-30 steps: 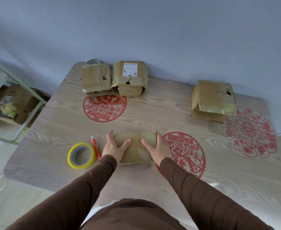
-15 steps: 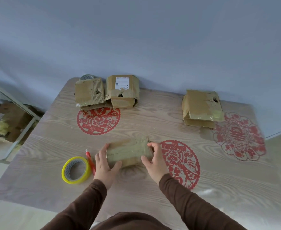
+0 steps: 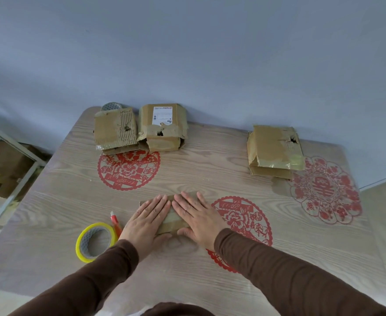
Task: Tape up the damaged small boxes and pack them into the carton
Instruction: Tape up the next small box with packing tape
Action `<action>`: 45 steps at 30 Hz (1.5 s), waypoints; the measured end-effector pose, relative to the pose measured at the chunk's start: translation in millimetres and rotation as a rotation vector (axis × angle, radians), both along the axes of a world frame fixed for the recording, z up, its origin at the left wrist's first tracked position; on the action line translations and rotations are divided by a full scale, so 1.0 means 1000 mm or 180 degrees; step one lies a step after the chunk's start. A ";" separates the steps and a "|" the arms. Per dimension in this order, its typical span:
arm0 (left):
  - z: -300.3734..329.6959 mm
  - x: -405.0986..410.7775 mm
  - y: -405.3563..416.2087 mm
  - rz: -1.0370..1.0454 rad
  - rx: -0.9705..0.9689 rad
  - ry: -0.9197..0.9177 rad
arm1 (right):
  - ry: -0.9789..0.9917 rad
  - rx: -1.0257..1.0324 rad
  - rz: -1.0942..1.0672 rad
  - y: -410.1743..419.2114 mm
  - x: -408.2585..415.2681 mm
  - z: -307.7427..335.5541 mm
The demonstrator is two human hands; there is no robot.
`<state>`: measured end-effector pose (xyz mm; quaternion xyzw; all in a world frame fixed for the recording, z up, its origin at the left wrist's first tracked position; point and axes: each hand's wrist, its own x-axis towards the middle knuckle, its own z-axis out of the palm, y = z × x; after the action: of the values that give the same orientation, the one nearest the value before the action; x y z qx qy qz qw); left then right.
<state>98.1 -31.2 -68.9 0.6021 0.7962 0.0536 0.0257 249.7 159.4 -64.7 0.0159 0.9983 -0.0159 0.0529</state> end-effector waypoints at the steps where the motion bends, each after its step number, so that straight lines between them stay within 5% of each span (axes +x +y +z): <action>1: 0.000 0.000 0.002 0.0018 -0.0029 -0.0035 | -0.0009 -0.0017 -0.0007 0.001 -0.001 -0.001; 7: 0.012 -0.005 0.000 0.0200 0.0040 -0.0681 | -0.0028 -0.0780 -0.0247 0.001 -0.005 0.017; 11: 0.020 0.008 0.002 0.1726 0.0827 -0.1734 | 0.0682 -0.2257 -0.1990 -0.003 -0.005 0.025; 13: 0.012 0.006 0.004 0.2356 0.0654 -0.2351 | 0.0572 -0.2986 -0.2802 -0.005 -0.009 0.026; 15: 0.011 0.005 0.007 0.2712 0.0487 -0.2819 | 0.0408 -0.3637 -0.3139 -0.009 -0.011 0.030; 18: 0.020 0.011 0.006 0.3161 0.1049 -0.3144 | 0.1207 -0.3992 -0.3246 -0.014 -0.005 0.033; 21: 0.014 0.021 -0.004 0.3262 0.1543 -0.3610 | 0.1399 -0.3761 -0.3239 -0.024 0.010 0.015; 27: -0.005 0.030 -0.002 0.3076 0.1173 -0.3778 | 0.0802 -0.4248 -0.3340 -0.036 0.013 0.001; 34: -0.009 0.035 0.013 0.2985 0.0586 -0.2782 | 0.0546 -0.3029 -0.3106 -0.040 0.003 -0.007; 37: -0.007 0.026 0.011 0.2900 0.0601 -0.3010 | 0.0374 -0.2914 -0.2933 -0.027 0.006 -0.011; 42: 0.001 0.035 0.004 0.3366 0.0387 -0.3716 | 0.0031 -0.1583 -0.2376 0.022 -0.011 0.010; 45: 0.004 0.071 0.003 0.3436 0.0078 -0.3941 | 0.0468 -0.2116 -0.2603 0.021 -0.018 0.016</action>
<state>168.7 -28.1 -65.4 -0.0022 0.8173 0.3897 0.4245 232.1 180.7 -48.6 0.3850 0.8528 -0.3518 -0.0256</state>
